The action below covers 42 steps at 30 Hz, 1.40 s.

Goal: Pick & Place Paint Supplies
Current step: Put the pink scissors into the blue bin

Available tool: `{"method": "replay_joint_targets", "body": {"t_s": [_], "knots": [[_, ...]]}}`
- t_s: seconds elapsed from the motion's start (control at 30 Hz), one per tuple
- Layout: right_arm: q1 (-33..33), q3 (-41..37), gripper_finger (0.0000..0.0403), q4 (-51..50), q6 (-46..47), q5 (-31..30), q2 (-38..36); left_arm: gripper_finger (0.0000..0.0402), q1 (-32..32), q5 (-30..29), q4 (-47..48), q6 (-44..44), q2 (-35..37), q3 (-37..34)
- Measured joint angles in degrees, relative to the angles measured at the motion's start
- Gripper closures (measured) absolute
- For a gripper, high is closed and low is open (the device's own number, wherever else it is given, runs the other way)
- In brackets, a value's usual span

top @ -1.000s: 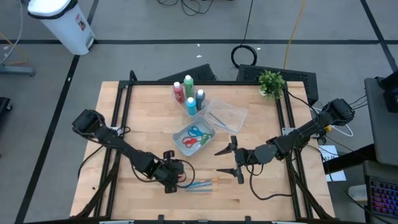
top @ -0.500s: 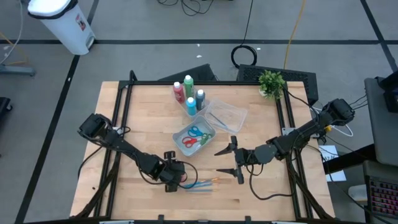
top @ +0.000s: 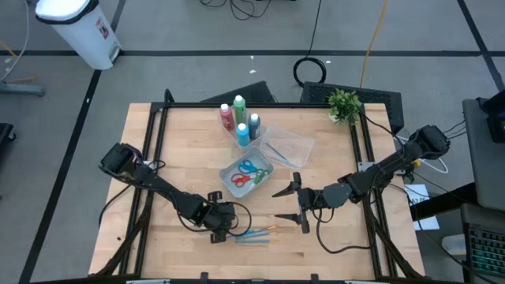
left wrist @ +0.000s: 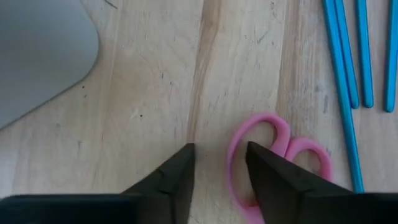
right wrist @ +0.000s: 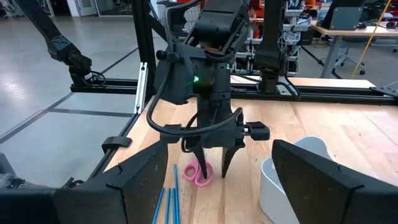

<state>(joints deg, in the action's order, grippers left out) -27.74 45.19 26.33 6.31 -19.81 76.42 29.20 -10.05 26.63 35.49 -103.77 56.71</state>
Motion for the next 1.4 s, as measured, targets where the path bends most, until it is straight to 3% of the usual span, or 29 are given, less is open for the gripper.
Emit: {"method": "replay_joint_targets", "body": {"t_s": [0.3,0.8,1.2,1.4], "knots": [[0.0,0.0,0.0124,0.0,0.1,0.0,0.0,0.0390,-0.3,0.5,0.7,0.5,0.0,0.0],[0.0,0.0,0.0124,0.0,0.1,-0.1,0.0,0.0397,-0.1,-0.3,3.0,2.7,5.5,-0.4],[0.0,0.0,0.0124,0.0,0.1,-0.1,0.0,0.0400,-0.4,-8.8,1.4,0.1,16.6,-0.3],[0.0,0.0,0.0124,0.1,0.0,-0.1,0.0,0.0400,-2.3,-15.9,-6.3,-5.9,22.4,-0.2]]}}
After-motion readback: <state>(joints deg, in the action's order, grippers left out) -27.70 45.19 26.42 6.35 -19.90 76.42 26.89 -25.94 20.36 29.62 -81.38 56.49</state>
